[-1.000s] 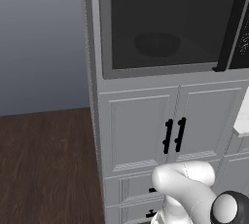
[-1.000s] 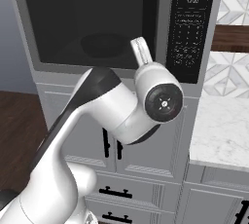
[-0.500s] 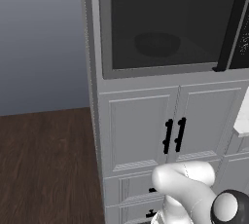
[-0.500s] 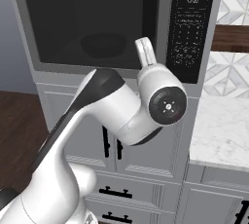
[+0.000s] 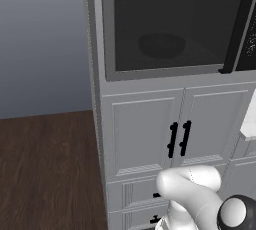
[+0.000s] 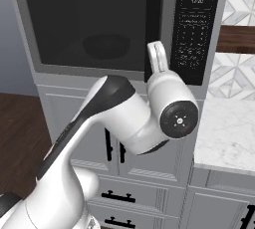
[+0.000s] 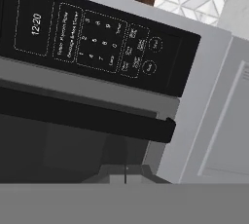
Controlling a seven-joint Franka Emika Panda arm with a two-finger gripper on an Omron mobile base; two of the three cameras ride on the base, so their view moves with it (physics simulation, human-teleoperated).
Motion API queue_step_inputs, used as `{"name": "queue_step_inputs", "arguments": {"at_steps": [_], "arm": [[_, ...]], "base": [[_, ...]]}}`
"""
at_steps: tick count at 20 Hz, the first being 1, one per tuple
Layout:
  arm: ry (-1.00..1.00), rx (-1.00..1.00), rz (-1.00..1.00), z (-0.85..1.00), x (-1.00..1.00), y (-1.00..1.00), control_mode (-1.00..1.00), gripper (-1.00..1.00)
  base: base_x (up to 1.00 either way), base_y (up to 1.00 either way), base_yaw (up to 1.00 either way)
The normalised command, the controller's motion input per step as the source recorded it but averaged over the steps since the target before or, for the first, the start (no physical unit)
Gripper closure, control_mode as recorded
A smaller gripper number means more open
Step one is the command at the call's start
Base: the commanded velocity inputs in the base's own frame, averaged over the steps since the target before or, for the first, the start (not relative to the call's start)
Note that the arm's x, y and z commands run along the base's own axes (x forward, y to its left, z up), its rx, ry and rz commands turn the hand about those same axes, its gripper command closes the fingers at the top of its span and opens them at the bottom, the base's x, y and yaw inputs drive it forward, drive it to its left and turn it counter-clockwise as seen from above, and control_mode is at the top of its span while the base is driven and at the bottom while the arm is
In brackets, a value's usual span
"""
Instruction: Open the microwave, place the bowl with waffle inside the microwave, then close the microwave door and turn it on.
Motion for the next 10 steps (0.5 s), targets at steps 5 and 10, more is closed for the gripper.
{"name": "queue_step_inputs", "arguments": {"at_steps": [5,10], "arm": [[0.00,0.00,0.00,0.00,0.01,-0.01,-1.00,1.00],[0.00,0.00,0.00,0.00,0.04,0.00,-1.00,1.00]], "base": [[0.00,0.00,0.00],[0.00,0.00,0.00]]}}
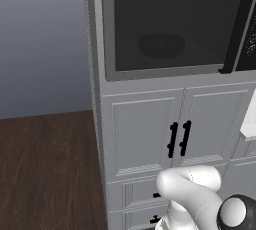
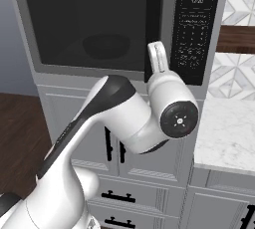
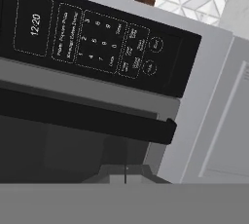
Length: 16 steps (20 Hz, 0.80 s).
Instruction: Open the microwave, place the bowl with waffle inside the microwave, then close the microwave door and turn it on.
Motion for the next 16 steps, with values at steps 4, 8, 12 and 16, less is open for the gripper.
{"name": "queue_step_inputs", "arguments": {"at_steps": [4,8,12,16], "arm": [[0.00,0.01,0.00,0.00,0.11,-0.11,-1.00,1.00],[0.00,0.04,0.00,0.03,0.28,-0.21,-1.00,1.00],[0.00,0.04,0.00,0.04,0.27,-0.22,-1.00,1.00],[0.00,0.07,0.00,0.00,0.16,-0.15,-1.00,1.00]], "base": [[0.00,0.00,0.00],[0.00,0.00,0.00],[0.00,0.00,0.00],[0.00,0.00,0.00]]}}
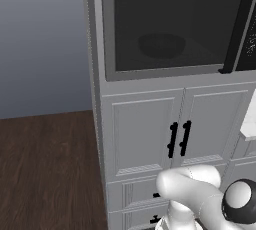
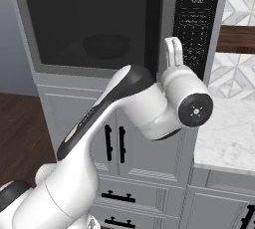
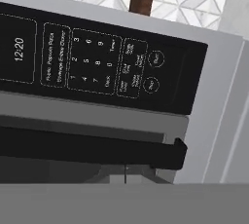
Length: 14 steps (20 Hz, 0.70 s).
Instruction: Open the microwave, place the bowl with waffle inside the microwave, then close the microwave door and turn it on.
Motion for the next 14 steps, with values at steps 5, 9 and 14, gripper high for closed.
{"name": "queue_step_inputs", "arguments": {"at_steps": [5,9,14], "arm": [[-0.06,0.12,0.00,0.00,0.11,-0.16,-1.00,1.00],[-0.11,0.06,0.00,-0.03,0.51,-0.52,-1.00,1.00],[-0.02,0.09,-0.01,-0.22,0.41,-0.53,-1.00,1.00]], "base": [[0.00,0.00,0.00],[0.00,0.00,0.00],[0.00,0.00,0.00]]}}
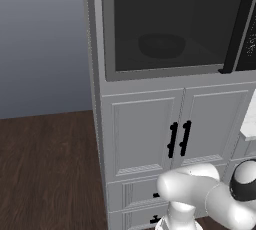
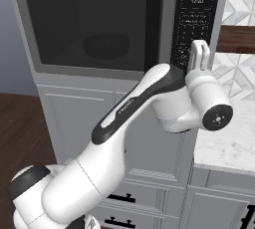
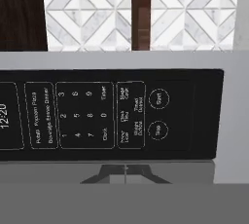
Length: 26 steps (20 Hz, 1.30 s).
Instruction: Open the microwave, place the bowl with waffle inside the microwave, then close the microwave door and turn it on.
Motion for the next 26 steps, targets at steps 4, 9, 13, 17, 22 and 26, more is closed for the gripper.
{"name": "queue_step_inputs", "arguments": {"at_steps": [4,9,13,17,22,26], "arm": [[0.03,0.02,0.00,-0.23,0.00,-0.25,-1.00,1.00],[0.13,0.00,0.00,-0.34,0.01,0.00,-1.00,1.00],[0.06,0.00,-0.01,-0.14,0.13,0.00,-1.00,1.00],[0.00,0.00,-0.10,0.00,0.36,0.00,-1.00,1.00],[0.00,0.00,-0.11,0.00,0.35,0.00,-1.00,1.00],[0.00,0.00,-0.01,0.00,0.26,0.00,-1.00,1.00]], "base": [[0.00,0.00,0.00],[0.00,0.00,0.00],[0.00,0.00,0.00],[0.00,0.00,0.00],[0.00,0.00,0.00],[0.00,0.00,0.00]]}}
